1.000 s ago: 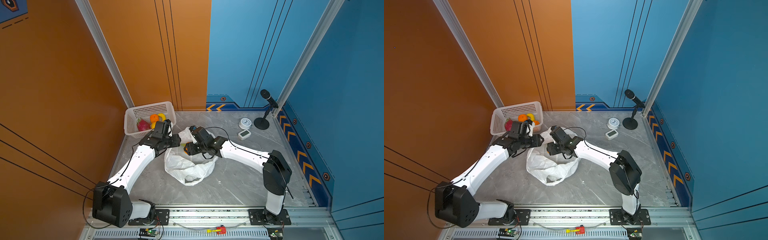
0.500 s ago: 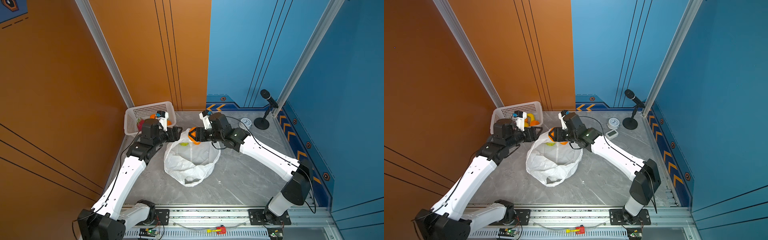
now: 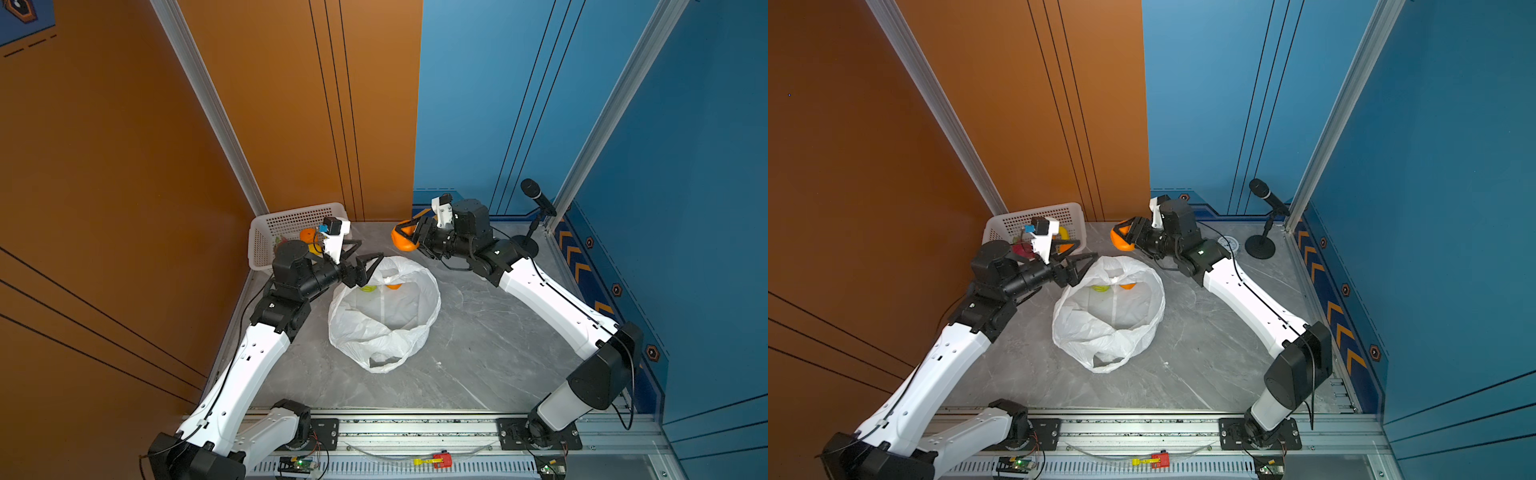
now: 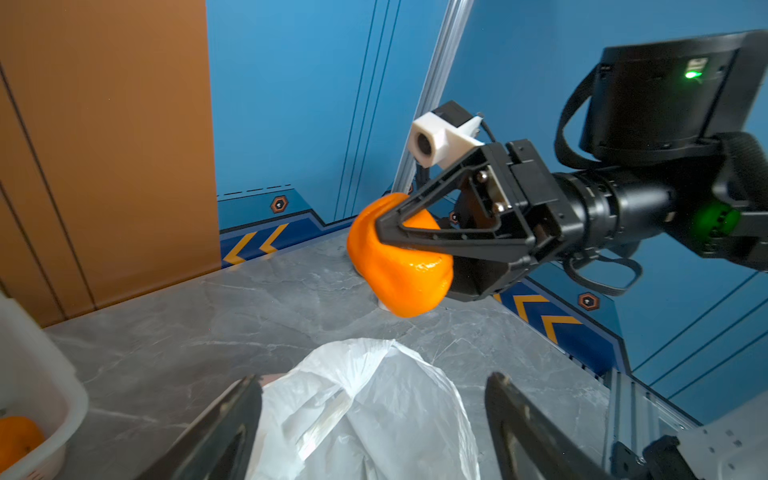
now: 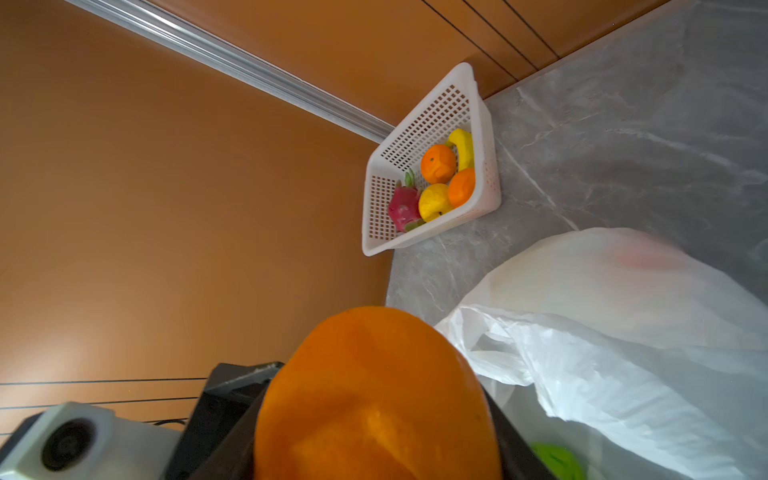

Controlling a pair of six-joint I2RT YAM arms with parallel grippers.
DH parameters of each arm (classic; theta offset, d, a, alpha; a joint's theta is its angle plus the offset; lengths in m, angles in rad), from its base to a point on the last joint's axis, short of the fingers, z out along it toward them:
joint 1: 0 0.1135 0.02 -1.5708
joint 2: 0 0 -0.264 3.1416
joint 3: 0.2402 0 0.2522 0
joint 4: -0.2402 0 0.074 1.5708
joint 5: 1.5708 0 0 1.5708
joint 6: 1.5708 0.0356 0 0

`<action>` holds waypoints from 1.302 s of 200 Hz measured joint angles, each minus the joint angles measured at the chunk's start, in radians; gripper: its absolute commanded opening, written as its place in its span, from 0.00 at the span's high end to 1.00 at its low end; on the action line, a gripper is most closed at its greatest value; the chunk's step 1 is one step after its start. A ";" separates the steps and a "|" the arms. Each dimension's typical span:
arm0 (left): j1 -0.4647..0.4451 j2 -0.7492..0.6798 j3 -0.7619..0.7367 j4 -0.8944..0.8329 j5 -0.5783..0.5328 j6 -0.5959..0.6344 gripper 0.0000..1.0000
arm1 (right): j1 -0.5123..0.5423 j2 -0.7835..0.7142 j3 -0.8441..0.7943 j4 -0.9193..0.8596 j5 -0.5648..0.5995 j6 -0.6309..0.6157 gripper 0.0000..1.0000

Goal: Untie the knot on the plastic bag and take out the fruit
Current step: 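Lift the orange out of the bag toward the left gripper, then grasp the orange with the left gripper and open the right gripper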

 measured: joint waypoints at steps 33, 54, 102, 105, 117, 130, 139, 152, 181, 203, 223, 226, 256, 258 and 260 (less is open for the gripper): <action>-0.034 0.053 0.032 0.050 0.038 0.034 0.02 | 0.000 0.000 0.010 0.060 -0.069 0.110 0.65; -0.047 0.095 0.064 0.069 0.043 0.050 0.03 | 0.005 0.000 0.029 0.082 -0.102 0.143 0.65; -0.066 0.168 0.125 0.098 0.043 0.082 0.01 | 0.030 0.000 0.042 0.103 -0.150 0.172 0.66; -0.067 0.171 0.128 0.100 0.043 0.083 0.00 | 0.032 0.000 0.042 0.104 -0.151 0.172 0.66; -0.068 0.182 0.138 0.104 0.043 0.087 0.03 | 0.038 0.000 0.042 0.105 -0.161 0.175 0.66; -0.070 0.192 0.148 0.111 0.044 0.090 0.08 | 0.042 0.001 0.043 0.105 -0.171 0.175 0.66; -0.071 0.200 0.157 0.112 0.051 0.092 0.10 | 0.045 0.002 0.044 0.105 -0.172 0.175 0.66; -0.073 0.211 0.168 0.116 0.055 0.090 0.17 | 0.046 0.006 0.049 0.105 -0.179 0.175 0.66; -0.079 0.231 0.185 0.109 0.053 0.074 0.28 | 0.046 0.016 0.055 0.105 -0.179 0.175 0.65; -0.079 0.240 0.193 0.096 0.040 0.066 0.37 | 0.042 0.024 0.056 0.105 -0.182 0.177 0.63; -0.079 0.241 0.195 0.083 0.029 0.064 0.42 | 0.040 0.030 0.057 0.105 -0.185 0.183 0.56; -0.079 0.242 0.196 0.080 0.026 0.062 0.43 | 0.039 0.032 0.057 0.105 -0.186 0.184 0.56; -0.079 0.249 0.227 0.040 -0.001 0.066 0.44 | 0.029 0.043 0.073 0.112 -0.193 0.191 0.40; -0.079 0.250 0.229 0.039 -0.002 0.066 0.44 | 0.028 0.043 0.073 0.113 -0.194 0.191 0.38; -0.079 0.251 0.233 0.037 -0.004 0.066 0.44 | 0.027 0.044 0.074 0.115 -0.194 0.192 0.37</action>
